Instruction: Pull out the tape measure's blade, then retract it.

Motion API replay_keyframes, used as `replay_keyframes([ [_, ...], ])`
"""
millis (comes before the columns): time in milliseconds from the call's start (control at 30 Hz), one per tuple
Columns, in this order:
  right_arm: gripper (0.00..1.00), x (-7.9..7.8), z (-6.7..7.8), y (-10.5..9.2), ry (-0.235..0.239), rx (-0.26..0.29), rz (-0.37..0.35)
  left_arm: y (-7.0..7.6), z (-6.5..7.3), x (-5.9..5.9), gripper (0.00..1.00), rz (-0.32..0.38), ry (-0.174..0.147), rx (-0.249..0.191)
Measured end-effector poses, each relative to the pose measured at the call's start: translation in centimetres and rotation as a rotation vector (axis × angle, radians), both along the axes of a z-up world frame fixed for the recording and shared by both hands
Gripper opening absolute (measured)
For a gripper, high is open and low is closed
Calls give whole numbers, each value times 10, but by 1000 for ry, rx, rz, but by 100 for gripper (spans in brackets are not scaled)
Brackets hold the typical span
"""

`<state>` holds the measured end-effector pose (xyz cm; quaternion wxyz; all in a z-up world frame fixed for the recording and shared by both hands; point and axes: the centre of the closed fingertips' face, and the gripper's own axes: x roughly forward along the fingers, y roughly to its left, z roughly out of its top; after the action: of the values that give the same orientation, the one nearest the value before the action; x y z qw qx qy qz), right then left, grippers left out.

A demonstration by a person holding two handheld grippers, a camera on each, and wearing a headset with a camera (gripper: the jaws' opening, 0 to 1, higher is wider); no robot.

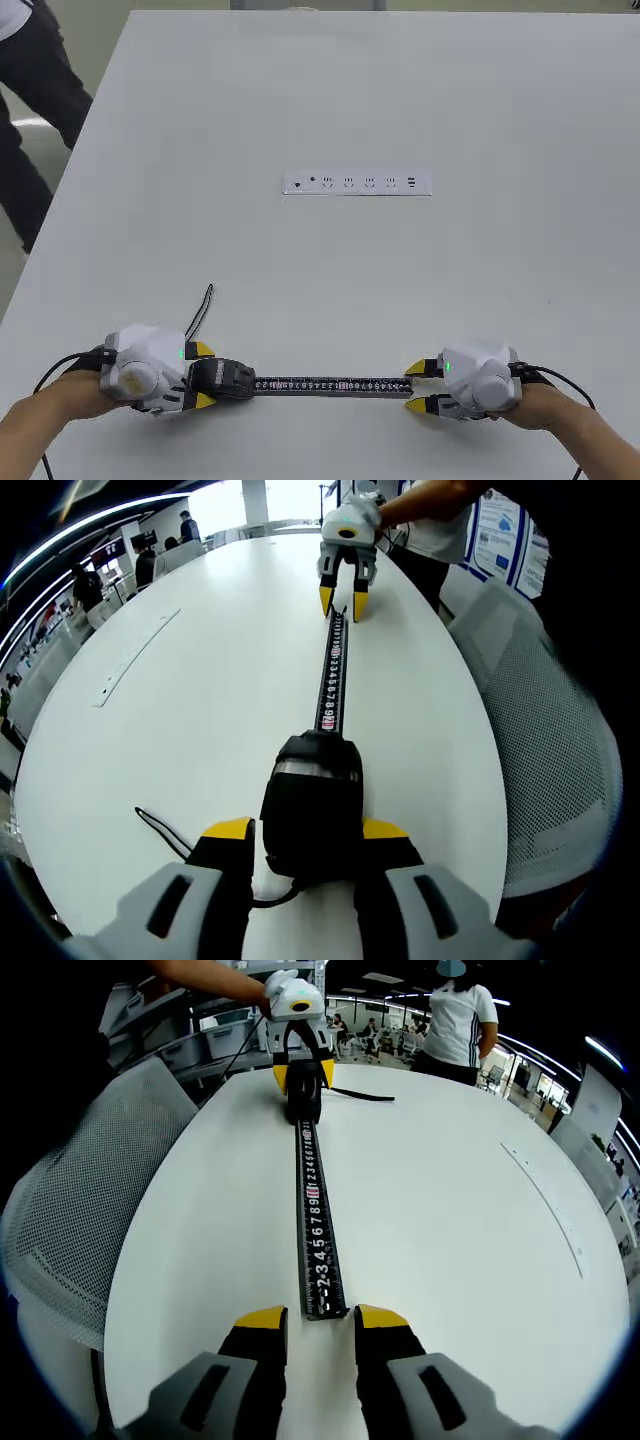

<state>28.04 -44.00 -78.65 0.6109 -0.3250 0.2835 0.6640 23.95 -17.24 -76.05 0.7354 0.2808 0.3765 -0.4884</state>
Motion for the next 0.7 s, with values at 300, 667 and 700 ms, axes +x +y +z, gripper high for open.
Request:
replay_keyframes([
  [300,34,1,6,-2,16,8,-94,4,6,2,46,95,2,-29],
  [667,46,-3,22,-4,15,37,-225,11,20,-11,54,240,-6,-97],
  [700,47,-4,24,-5,14,37,-236,12,22,-12,55,255,-9,-107],
])
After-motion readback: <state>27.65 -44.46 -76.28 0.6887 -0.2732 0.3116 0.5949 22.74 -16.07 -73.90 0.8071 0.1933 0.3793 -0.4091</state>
